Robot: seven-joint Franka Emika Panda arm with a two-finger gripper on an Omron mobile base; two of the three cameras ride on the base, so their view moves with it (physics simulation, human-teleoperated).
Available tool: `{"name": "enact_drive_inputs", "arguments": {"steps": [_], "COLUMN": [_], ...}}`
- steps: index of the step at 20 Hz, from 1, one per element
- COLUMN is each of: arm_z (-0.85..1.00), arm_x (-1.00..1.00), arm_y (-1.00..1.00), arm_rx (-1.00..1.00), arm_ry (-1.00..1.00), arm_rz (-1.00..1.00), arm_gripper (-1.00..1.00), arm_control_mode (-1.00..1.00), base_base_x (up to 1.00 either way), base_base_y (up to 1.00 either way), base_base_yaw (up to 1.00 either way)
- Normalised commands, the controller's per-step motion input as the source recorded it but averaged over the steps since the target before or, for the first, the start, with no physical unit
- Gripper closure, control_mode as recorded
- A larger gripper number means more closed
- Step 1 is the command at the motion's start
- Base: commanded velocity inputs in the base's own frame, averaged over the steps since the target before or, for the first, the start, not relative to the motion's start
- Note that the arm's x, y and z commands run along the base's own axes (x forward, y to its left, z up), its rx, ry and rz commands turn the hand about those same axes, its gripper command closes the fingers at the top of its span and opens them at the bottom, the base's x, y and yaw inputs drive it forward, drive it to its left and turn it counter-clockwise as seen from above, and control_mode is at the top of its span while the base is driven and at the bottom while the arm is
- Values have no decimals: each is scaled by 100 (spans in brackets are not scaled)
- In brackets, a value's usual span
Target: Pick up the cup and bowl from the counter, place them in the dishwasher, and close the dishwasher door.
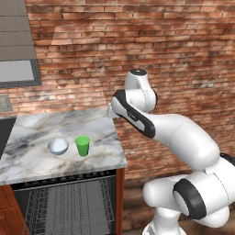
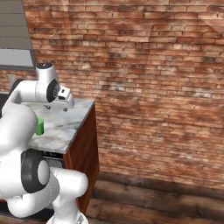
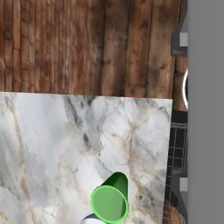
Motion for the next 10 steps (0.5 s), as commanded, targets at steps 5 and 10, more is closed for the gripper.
{"name": "enact_drive_inputs", "arguments": {"steps": [5,10], "arm_z": [-12,-25], "arm_x": [-7,-1], "arm_y": [28,33], "arm_rx": [0,2], "arm_ry": [0,0], "arm_rz": [0,0], "arm_gripper": [-100,-100], "arm_control_mode": [-100,-100], "base_base_x": [0,0], "base_base_y": [0,0], "base_base_yaw": [0,0]}}
